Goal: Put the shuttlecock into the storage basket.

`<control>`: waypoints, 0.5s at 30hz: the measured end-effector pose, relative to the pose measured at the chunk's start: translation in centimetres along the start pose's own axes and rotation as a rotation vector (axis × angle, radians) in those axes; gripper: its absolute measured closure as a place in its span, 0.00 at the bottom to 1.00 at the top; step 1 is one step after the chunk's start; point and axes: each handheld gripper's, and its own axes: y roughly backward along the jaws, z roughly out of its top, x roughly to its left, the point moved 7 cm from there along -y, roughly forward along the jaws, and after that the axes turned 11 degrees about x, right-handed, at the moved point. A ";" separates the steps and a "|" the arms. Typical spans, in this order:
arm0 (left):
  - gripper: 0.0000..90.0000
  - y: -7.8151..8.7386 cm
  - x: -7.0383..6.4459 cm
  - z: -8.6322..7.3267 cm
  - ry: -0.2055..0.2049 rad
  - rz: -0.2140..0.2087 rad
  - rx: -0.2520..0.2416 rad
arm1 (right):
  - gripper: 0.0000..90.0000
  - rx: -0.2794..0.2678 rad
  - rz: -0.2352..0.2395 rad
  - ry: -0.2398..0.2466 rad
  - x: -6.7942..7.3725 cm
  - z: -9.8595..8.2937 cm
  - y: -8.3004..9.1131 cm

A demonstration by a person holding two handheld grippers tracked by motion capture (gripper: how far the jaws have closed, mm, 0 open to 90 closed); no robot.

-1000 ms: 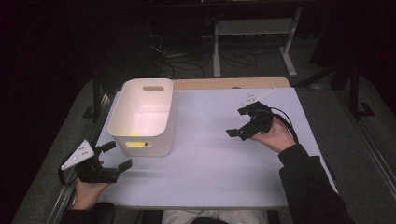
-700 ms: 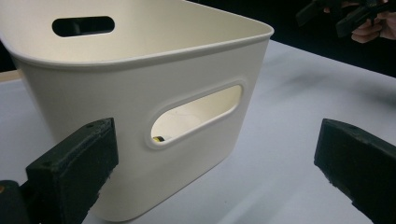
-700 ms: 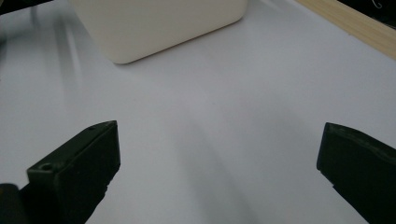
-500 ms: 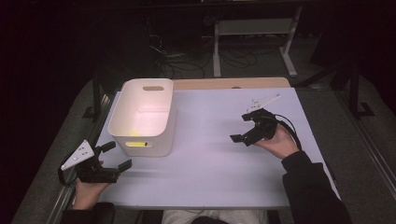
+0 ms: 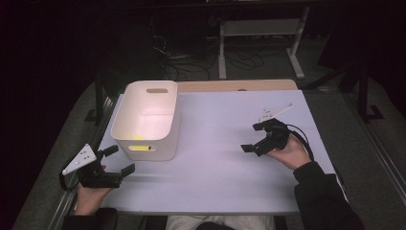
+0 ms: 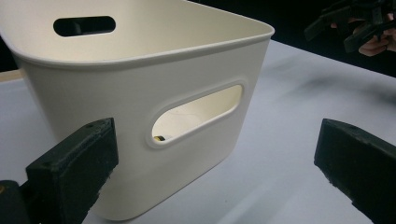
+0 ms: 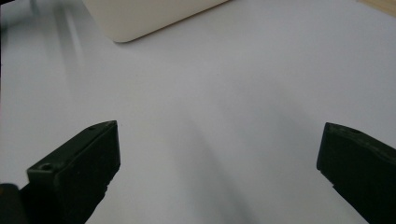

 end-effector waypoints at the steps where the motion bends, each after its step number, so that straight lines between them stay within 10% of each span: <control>1: 0.00 0.0 0.0 0.0 0.000 0.000 0.000 | 0.00 0.001 -0.002 -0.002 0.0 -0.1 0.0; 15: 0.00 0.0 0.0 0.0 0.002 0.001 0.001 | 0.00 -0.025 0.004 -0.036 0.2 -2.5 0.9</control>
